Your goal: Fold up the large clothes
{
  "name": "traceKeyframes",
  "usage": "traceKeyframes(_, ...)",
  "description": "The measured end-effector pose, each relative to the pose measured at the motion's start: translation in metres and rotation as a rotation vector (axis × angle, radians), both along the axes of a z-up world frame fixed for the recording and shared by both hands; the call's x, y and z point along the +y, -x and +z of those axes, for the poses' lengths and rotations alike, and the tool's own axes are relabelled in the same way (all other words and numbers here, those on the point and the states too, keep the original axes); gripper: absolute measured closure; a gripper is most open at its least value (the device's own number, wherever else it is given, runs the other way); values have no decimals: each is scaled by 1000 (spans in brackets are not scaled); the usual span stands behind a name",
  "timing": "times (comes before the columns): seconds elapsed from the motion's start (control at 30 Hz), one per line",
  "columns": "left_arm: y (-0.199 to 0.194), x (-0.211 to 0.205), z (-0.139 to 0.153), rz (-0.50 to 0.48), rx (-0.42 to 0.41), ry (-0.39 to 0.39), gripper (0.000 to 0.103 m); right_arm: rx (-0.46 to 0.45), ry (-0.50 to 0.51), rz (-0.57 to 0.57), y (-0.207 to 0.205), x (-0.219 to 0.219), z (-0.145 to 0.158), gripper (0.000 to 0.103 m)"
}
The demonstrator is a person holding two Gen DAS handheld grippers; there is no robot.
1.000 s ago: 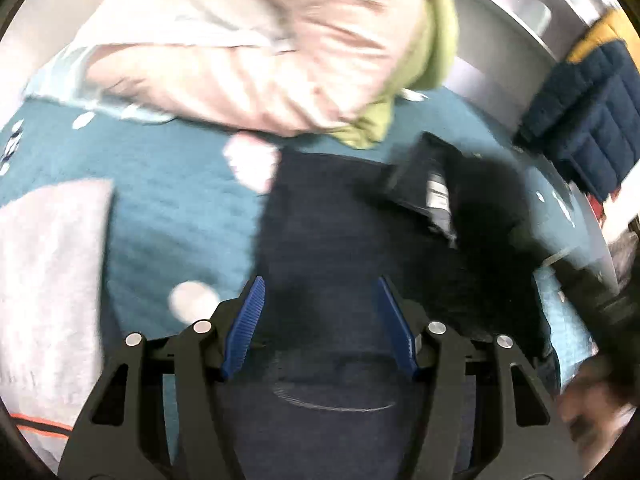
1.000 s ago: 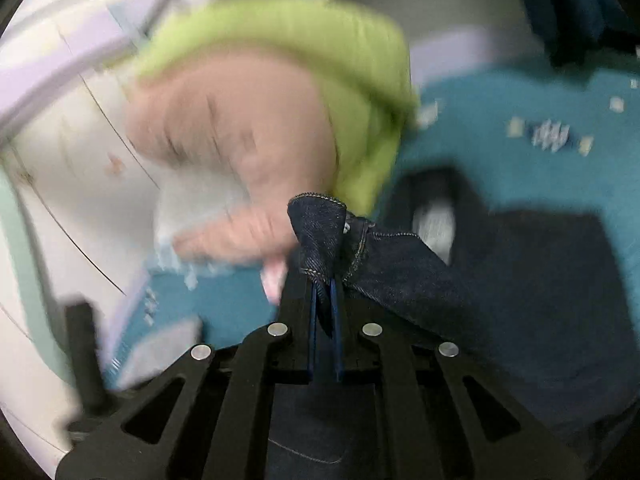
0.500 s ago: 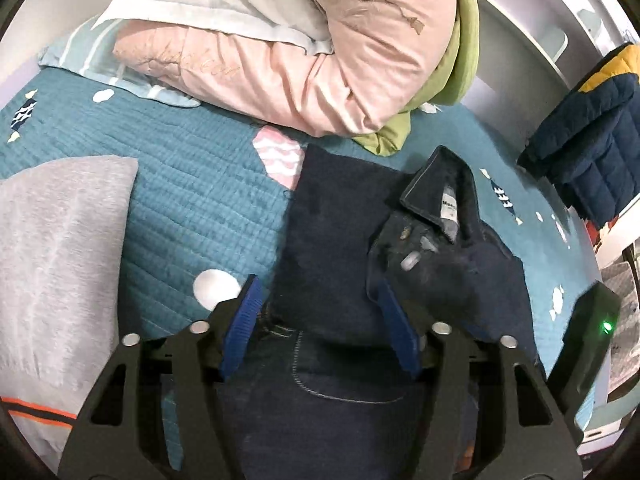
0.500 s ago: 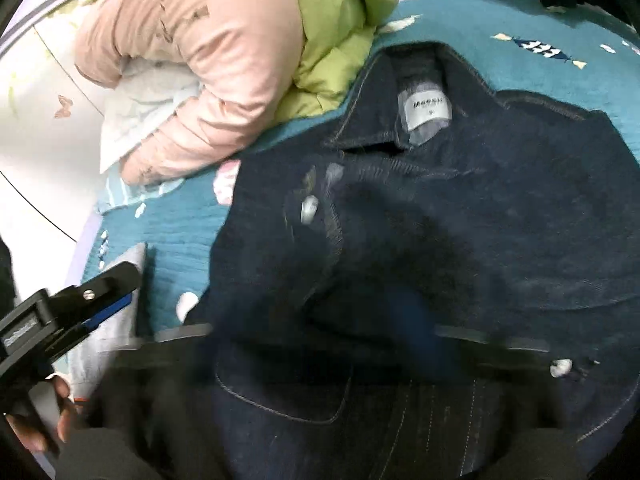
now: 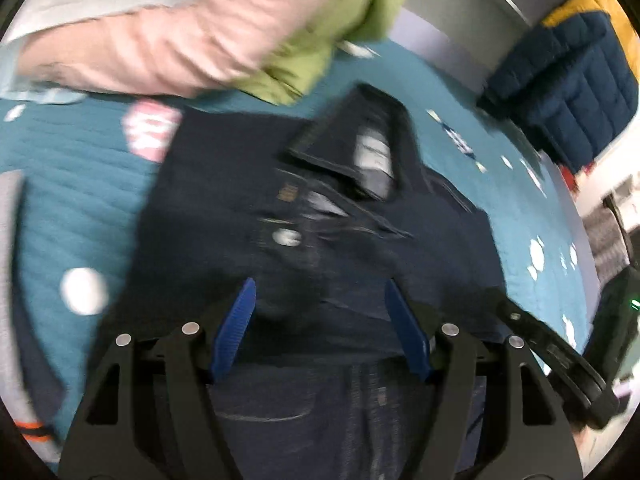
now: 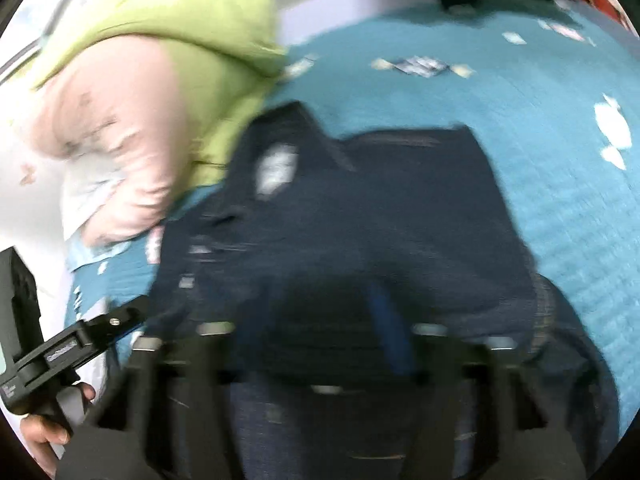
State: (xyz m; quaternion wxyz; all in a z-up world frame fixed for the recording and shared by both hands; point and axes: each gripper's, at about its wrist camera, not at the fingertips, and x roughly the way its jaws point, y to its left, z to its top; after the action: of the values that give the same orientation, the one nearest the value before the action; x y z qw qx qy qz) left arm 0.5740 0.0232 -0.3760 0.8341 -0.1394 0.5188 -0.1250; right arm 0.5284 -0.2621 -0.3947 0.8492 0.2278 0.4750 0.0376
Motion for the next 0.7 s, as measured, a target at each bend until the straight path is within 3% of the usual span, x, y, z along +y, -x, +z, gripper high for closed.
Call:
traceKeyframes(0.07, -8, -6, -19, 5, 58, 32, 35, 85, -20, -26, -3, -17, -25, 84)
traceKeyframes(0.13, -17, -9, -37, 17, 123, 23, 35, 121, -46, -31, -2, -23, -45, 94)
traceKeyframes(0.27, -22, -14, -41, -14, 105, -1, 35, 130, -65, -28, -5, -27, -52, 100)
traceKeyframes(0.37, -25, -2, -30, -9, 100, 57, 35, 116, -112, 2, -7, -33, -35, 90)
traceKeyframes(0.43, -30, 20, -13, 8, 57, 116, 35, 69, -104, 14, -12, -39, -17, 70)
traceKeyframes(0.5, -43, 49, 5, 57, 13, 120, 33, 42, -79, 20, -22, -49, -2, 60)
traceKeyframes(0.6, -74, 83, 8, 134, 70, 85, 32, 48, -28, 10, -47, -65, 7, 60)
traceKeyframes(0.7, -104, 95, -5, 146, 160, -21, 32, 74, 31, -19, -73, -82, 6, 60)
